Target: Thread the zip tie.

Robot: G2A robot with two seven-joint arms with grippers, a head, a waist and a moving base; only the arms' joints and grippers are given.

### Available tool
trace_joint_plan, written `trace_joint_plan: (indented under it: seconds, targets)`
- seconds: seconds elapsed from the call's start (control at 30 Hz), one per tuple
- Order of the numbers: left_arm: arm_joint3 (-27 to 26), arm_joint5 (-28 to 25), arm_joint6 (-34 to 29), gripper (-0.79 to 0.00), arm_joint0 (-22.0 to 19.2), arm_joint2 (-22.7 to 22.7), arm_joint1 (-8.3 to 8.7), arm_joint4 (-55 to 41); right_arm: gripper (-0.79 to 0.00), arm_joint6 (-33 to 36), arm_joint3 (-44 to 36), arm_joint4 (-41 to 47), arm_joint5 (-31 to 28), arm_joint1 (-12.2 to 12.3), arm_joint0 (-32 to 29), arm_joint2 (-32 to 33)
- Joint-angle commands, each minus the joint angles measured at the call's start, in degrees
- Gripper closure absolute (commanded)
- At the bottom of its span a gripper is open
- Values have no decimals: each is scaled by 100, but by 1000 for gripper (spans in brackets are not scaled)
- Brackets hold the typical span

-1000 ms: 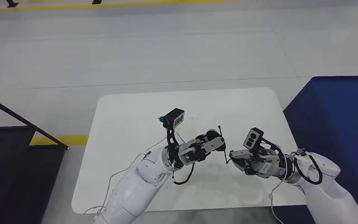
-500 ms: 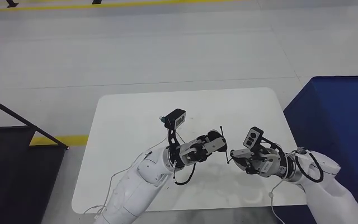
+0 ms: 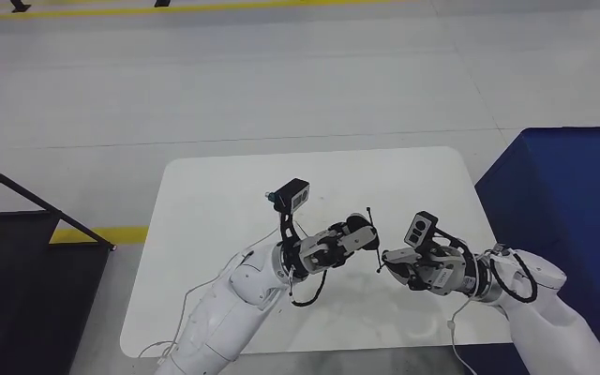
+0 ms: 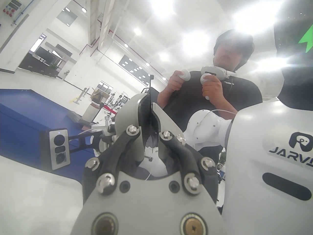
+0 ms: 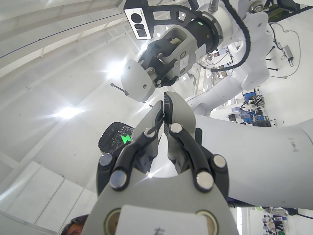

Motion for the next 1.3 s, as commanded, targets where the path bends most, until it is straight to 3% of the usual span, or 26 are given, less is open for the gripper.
trace_joint_plan:
  seconds: [0.0,0.63,1.27]
  targets:
    - [1,0,-11,0,-2,11,0,-7,0,2,11,13,7,0,22,-8]
    - [12,0,-239,0,45,-57,55,-315,0,41,28,-41,79,13,99,-40]
    - [13,0,-194,0,103,-13,40,-37,0,-98,-13,30,27,0,73,-82]
